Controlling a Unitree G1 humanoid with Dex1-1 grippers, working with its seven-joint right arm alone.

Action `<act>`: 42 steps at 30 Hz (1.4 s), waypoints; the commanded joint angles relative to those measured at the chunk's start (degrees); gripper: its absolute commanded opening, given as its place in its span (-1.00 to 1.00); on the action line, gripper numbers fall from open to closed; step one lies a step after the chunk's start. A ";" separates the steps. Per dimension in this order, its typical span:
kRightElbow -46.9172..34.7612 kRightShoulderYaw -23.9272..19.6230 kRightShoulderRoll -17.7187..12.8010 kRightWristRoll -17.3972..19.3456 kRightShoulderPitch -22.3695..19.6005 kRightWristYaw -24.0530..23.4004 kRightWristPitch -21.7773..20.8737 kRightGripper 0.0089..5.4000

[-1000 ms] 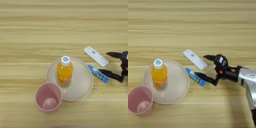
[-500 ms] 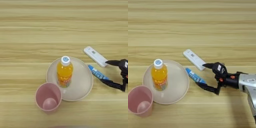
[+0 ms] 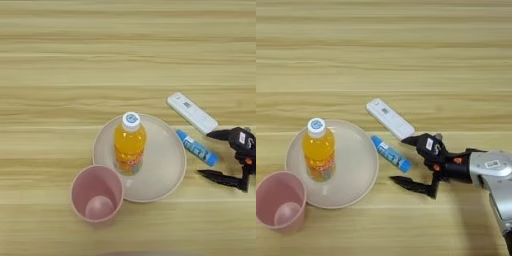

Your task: Move the objects on the table

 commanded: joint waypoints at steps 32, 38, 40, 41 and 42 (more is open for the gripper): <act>7.43 3.36 0.38 -2.07 -8.43 -3.86 -1.93 -0.36; 8.35 3.15 0.71 -2.21 -9.24 -5.37 -2.04 -0.48; 8.79 2.94 0.90 -2.36 -9.70 -6.15 -1.99 -0.48; 9.03 2.87 0.98 -2.43 -9.93 -6.55 -2.10 -0.48; 9.27 2.81 1.06 -2.43 -10.18 -6.97 -2.17 -0.48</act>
